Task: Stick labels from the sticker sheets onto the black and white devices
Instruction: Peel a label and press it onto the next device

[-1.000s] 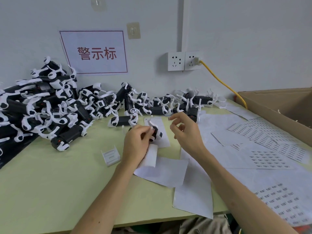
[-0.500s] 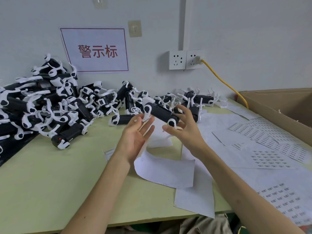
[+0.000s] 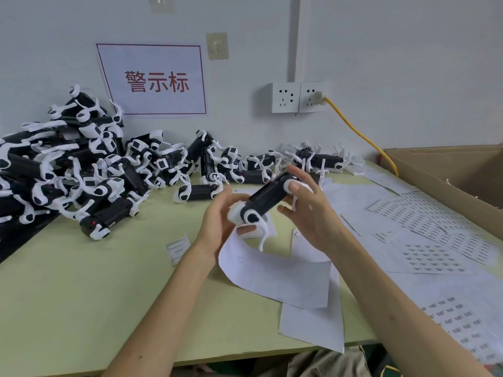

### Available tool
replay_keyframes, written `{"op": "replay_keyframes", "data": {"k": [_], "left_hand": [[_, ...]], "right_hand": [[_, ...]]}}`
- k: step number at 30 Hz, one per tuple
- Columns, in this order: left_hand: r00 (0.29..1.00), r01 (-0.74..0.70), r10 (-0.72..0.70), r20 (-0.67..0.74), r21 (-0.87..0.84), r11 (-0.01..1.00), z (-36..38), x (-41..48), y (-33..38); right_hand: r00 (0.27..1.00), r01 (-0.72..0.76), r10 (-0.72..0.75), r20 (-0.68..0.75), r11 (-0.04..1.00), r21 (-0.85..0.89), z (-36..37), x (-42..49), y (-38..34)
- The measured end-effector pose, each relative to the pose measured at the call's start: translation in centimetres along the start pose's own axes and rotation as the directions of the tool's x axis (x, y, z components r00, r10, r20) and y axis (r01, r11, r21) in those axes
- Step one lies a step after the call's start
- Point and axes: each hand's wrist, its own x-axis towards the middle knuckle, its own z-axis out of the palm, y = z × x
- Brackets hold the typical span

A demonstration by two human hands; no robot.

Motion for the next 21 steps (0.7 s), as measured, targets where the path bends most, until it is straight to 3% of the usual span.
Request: {"op": "replay_keyframes", "data": {"k": [4,7,11,14,17,21], "left_hand": [[0.976,0.001,-0.036,0.216,0.160,0.987,0.5,-0.6,-0.3],[0.974,-0.013,-0.029,0.224,0.186,0.982,0.9,-0.7,-0.5],[0.967,0.001,-0.033,0.252,0.124,0.992,1.0,-0.9,-0.9],[0.987,0.001,-0.024,0.162,0.143,0.990,0.6,-0.4,-1.0],[0.992,0.052,-0.060,0.116,0.071,0.996,0.4,0.2,-1.2],[0.973,0.180,-0.170,0.156,-0.055,0.982,0.5,0.4,-1.2]], "right_hand": [[1.000,-0.008,0.008,-0.005,0.999,-0.047,-0.1,0.1,0.4],[0.995,0.005,-0.013,-0.096,0.997,-0.079,-0.4,0.3,0.3],[0.964,0.037,-0.112,-0.241,0.955,-0.296,-0.3,0.4,0.5],[0.914,0.044,-0.143,-0.381,0.965,-0.258,-1.2,0.7,0.1],[0.949,0.048,-0.092,-0.303,0.987,-0.150,-1.2,0.6,-0.5],[0.994,0.071,-0.087,-0.059,0.968,-0.239,-0.2,0.1,-0.1]]}}
